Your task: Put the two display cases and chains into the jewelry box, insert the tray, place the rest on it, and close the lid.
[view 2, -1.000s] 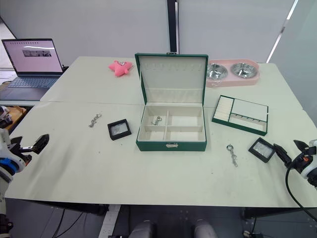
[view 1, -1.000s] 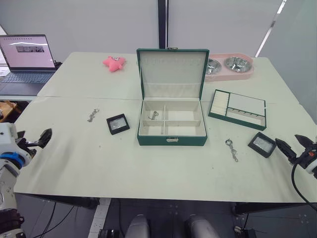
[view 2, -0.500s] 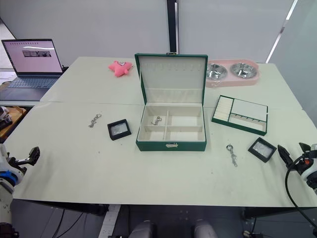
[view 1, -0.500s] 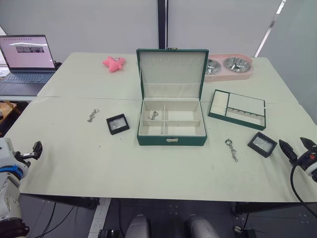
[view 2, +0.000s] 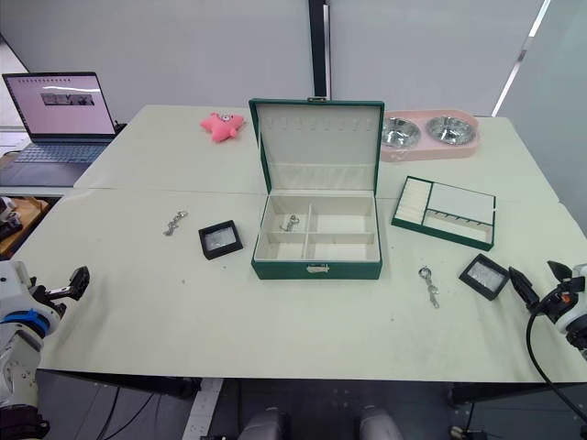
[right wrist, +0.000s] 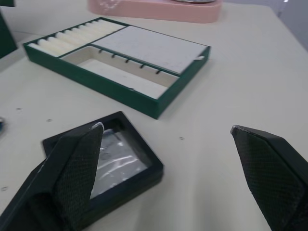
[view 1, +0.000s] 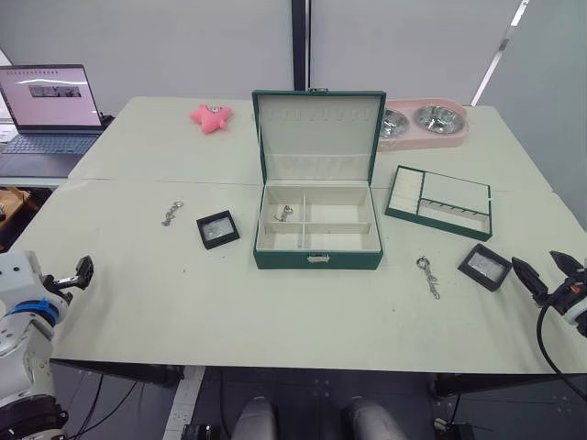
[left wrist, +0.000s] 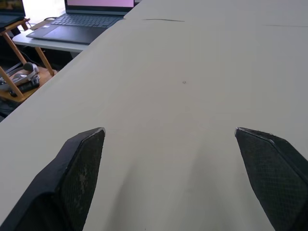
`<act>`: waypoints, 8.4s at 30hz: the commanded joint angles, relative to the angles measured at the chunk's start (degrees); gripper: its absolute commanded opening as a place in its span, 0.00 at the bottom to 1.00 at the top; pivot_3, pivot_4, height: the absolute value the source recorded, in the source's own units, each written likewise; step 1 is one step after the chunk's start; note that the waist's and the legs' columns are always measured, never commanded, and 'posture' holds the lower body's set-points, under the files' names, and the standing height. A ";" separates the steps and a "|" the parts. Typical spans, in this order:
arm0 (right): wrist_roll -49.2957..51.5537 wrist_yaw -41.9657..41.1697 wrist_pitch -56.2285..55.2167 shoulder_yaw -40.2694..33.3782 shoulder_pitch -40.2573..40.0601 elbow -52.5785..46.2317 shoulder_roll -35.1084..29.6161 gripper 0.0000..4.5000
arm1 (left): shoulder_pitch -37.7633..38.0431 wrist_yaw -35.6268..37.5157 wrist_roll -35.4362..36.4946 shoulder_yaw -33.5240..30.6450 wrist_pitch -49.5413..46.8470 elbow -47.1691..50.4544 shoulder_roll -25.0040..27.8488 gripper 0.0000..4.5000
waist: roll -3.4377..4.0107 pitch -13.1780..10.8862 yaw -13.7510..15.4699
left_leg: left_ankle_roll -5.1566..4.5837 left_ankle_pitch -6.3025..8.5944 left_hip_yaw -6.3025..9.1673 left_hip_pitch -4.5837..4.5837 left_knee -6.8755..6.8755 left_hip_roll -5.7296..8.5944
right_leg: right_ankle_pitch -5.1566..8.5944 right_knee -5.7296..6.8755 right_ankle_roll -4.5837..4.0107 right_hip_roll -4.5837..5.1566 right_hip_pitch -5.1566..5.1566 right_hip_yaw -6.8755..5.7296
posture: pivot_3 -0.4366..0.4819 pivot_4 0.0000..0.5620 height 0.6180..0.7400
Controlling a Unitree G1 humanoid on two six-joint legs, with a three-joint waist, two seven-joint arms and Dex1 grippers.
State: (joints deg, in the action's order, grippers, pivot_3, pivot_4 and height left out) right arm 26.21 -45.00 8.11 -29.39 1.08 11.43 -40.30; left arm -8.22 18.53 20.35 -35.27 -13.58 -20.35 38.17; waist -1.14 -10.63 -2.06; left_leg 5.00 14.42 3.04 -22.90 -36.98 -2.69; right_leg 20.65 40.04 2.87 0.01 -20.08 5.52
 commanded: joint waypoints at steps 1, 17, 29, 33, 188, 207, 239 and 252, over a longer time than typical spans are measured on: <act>3.88 -3.12 5.00 1.68 0.00 -9.91 -2.36 1.00 | -0.73 -0.22 0.74 0.08 -0.71 3.01 -0.02 0.99 | 0.01 0.00 -0.01 | 0.00 0.00 0.00 0.00 0.00 0.00 | 0.00 0.00 0.00 0.00 0.00 0.00 | 0.48 0.27 1.00; 8.08 -3.06 24.17 29.89 22.76 -31.67 4.18 1.00 | -13.27 -4.81 -3.04 12.40 -5.67 6.78 -7.87 0.99 | -0.07 0.05 0.22 | 0.01 0.00 0.14 -0.08 -0.10 0.01 | -0.01 0.02 0.00 0.00 -0.02 -0.13 | 0.48 0.27 1.00; 2.71 -1.86 23.05 35.58 32.09 -24.08 12.17 1.00 | -24.83 1.72 -6.10 16.10 -1.61 -12.38 -4.43 0.99 | -0.07 0.05 0.09 | 0.01 -0.01 0.17 -0.09 -0.11 0.01 | -0.01 0.15 0.00 -0.01 -0.12 -0.19 | 0.48 0.27 1.00; 2.10 -1.93 23.10 35.50 33.15 -23.39 13.28 1.00 | -31.37 5.63 -7.68 17.79 2.23 -24.13 -2.91 0.99 | -0.07 0.05 0.09 | 0.02 -0.01 0.16 -0.11 -0.11 0.05 | -0.01 0.14 0.00 0.01 -0.15 -0.22 | 0.48 0.27 1.00; 10.44 -0.28 24.90 12.45 8.43 -33.07 0.58 1.00 | -21.84 30.44 24.30 16.11 -40.69 31.71 2.46 0.99 | -0.08 0.03 -0.90 | -0.01 0.00 0.13 -0.15 -0.04 0.01 | 0.00 -0.02 0.00 -0.05 -0.13 -0.13 | 0.48 0.27 1.00; -0.78 5.41 -0.57 0.51 2.76 -2.18 4.13 1.00 | 4.72 8.37 6.21 -1.54 -20.08 23.39 0.94 0.99 | -0.08 0.03 -0.91 | -0.01 0.00 0.04 0.00 -0.01 0.01 | 0.00 -0.04 0.00 -0.02 0.00 -0.05 | 0.48 0.27 1.00; -7.57 24.83 -24.51 -2.44 7.40 23.00 7.51 1.00 | 0.70 -15.84 -5.24 -0.25 5.66 3.61 -10.40 0.99 | -0.06 0.06 -1.07 | 0.00 0.00 -0.04 0.05 0.00 0.01 | 0.00 0.04 0.00 0.03 0.01 -0.03 | 0.48 0.27 1.00; -6.88 23.68 -24.58 -2.08 8.29 23.07 7.43 1.00 | 0.19 -15.36 -4.87 0.66 5.08 4.83 -10.36 0.99 | -0.05 0.07 -1.08 | 0.00 -0.01 -0.03 0.06 0.00 0.01 | 0.00 0.05 0.00 0.03 0.03 -0.04 | 0.48 0.27 1.00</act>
State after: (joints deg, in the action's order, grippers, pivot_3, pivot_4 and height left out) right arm 18.67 -21.13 -15.64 -30.37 8.92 35.93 -31.40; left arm -7.58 3.13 15.41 -34.63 -9.42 -17.85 27.26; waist -1.19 -10.57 -3.14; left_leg 5.00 14.42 3.01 -22.84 -36.99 -2.68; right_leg 20.65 40.09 2.87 0.04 -20.05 5.49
